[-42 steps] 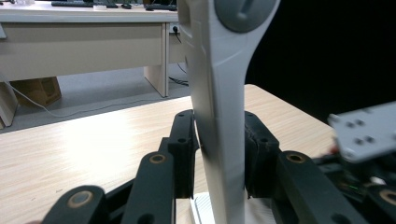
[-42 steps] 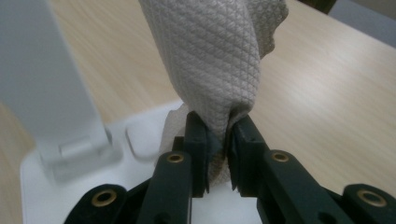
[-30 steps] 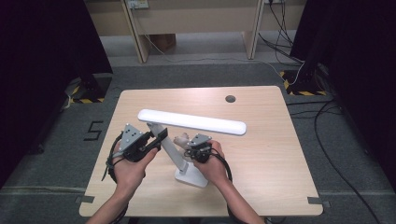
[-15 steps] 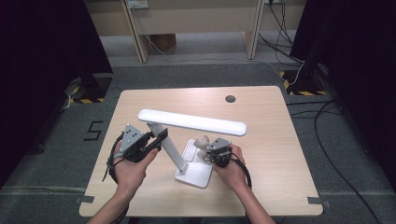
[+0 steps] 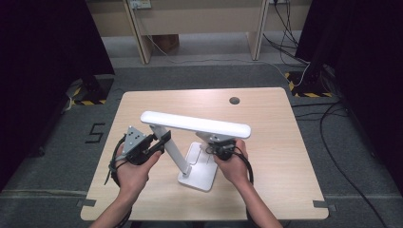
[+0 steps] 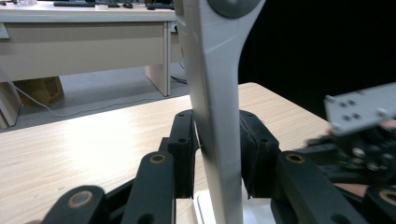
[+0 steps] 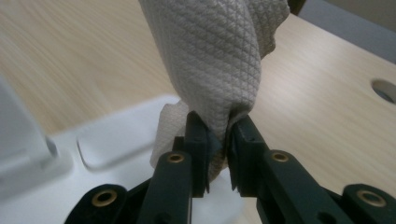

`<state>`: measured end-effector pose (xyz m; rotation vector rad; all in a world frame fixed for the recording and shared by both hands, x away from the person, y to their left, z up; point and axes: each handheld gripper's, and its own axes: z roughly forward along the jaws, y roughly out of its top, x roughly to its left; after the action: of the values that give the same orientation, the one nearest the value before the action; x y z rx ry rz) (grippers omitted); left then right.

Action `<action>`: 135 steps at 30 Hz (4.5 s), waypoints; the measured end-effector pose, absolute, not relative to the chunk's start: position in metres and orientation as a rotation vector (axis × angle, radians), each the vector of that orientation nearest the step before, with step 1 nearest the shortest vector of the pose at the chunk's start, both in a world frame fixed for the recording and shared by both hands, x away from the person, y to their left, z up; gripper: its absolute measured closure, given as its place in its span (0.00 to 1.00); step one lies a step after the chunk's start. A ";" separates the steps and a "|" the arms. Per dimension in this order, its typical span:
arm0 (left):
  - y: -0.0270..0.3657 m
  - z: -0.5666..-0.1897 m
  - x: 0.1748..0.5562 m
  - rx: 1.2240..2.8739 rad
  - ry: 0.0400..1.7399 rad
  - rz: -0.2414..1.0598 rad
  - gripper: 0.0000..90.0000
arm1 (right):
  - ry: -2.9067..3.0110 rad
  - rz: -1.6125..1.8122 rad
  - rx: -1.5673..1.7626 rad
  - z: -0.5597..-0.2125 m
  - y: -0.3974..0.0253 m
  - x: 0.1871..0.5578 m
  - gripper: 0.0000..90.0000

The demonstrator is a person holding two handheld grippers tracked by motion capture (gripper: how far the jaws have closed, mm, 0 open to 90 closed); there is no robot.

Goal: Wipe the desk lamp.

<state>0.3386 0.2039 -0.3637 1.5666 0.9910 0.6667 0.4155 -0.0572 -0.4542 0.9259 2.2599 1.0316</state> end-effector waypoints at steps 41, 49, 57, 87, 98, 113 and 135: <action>0.202 -0.365 0.338 1.572 0.993 0.687 0.79 | 2.273 1.033 0.934 -0.464 -0.047 0.429 0.88; 0.202 -0.366 0.337 1.571 0.995 0.694 0.79 | 2.345 1.013 0.866 -0.479 0.001 0.451 0.88; 0.200 -0.366 0.337 1.555 1.015 0.697 0.80 | 2.322 0.990 0.915 -0.484 -0.030 0.442 0.88; 0.200 -0.366 0.336 1.557 1.017 0.707 0.80 | 2.265 0.788 1.224 -0.483 -0.151 0.421 0.83; 0.200 -0.367 0.337 1.578 0.987 0.736 0.78 | 2.169 0.780 1.397 -0.490 -0.170 0.443 0.66; 0.205 -0.382 0.336 1.623 0.968 0.656 0.70 | 2.320 0.980 1.268 -0.468 -0.117 0.392 0.87; 0.211 -0.413 0.316 1.682 0.929 0.537 0.73 | 2.379 0.917 1.207 -0.501 -0.073 0.414 0.96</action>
<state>0.3163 0.2109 -0.4128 1.6818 0.9293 0.5366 0.4139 -0.0733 -0.5006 1.2066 2.3791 0.9168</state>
